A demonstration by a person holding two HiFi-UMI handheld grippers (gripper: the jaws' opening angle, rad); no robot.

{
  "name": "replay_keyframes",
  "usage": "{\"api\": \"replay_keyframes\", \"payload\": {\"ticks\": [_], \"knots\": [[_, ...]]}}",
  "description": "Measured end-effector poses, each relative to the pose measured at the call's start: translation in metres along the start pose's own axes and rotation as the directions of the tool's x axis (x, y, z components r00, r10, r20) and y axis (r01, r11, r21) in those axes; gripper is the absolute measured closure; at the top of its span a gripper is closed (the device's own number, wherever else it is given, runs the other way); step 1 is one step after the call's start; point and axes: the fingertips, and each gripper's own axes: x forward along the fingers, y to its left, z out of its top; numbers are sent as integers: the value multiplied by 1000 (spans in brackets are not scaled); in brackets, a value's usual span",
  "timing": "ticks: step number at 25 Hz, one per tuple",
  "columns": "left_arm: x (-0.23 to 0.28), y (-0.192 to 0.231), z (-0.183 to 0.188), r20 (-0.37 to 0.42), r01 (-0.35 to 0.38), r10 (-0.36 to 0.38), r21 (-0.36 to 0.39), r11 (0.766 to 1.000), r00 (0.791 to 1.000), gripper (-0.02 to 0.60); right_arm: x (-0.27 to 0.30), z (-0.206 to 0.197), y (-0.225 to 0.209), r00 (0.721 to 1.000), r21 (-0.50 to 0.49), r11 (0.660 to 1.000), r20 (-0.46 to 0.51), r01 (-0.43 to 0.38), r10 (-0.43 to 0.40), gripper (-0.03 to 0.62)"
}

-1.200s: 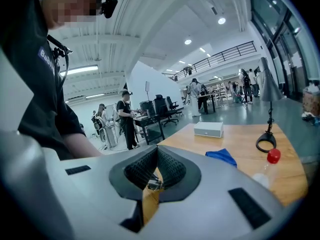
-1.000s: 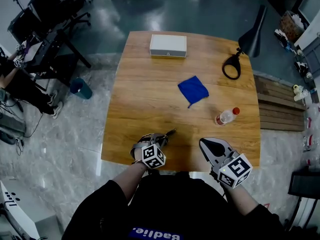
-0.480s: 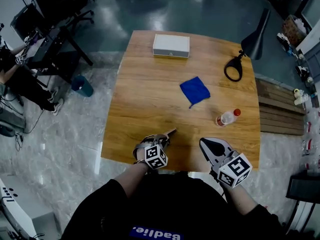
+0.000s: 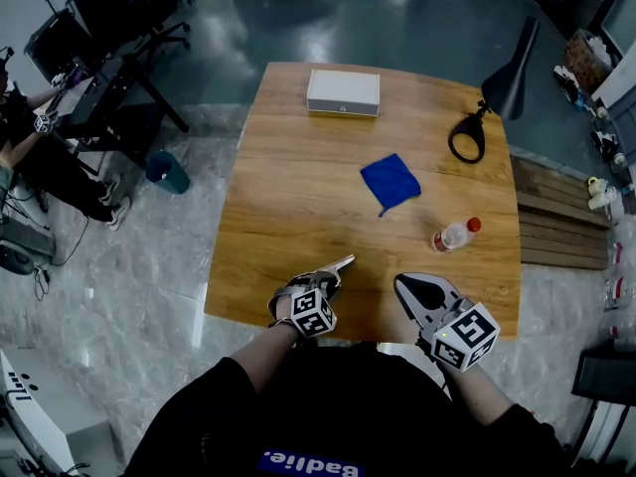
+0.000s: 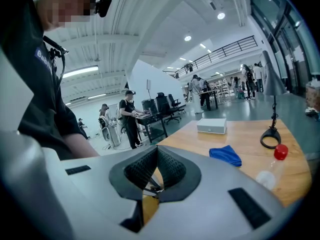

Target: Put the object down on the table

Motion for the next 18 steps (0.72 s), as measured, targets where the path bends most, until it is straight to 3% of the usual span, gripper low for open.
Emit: {"api": "replay_keyframes", "payload": {"ticks": [5,10,14,18], "knots": [[-9,-2,5,45,50,-47,-75,996,998,489,3,2,1,1000,-2,1000,1,-26,26,589],[-51,10,24,199,40,2,-203,978,980,489,8,7,5,998,2,999,22,-51,51,589],[-103,18,69,362,20,76,-254,967,929,489,10,13,8,998,-10,998,32,-62,62,589],[-165,28,126,517,-13,129,-222,975,846,491,11,24,12,995,-23,997,56,-76,77,589]]}}
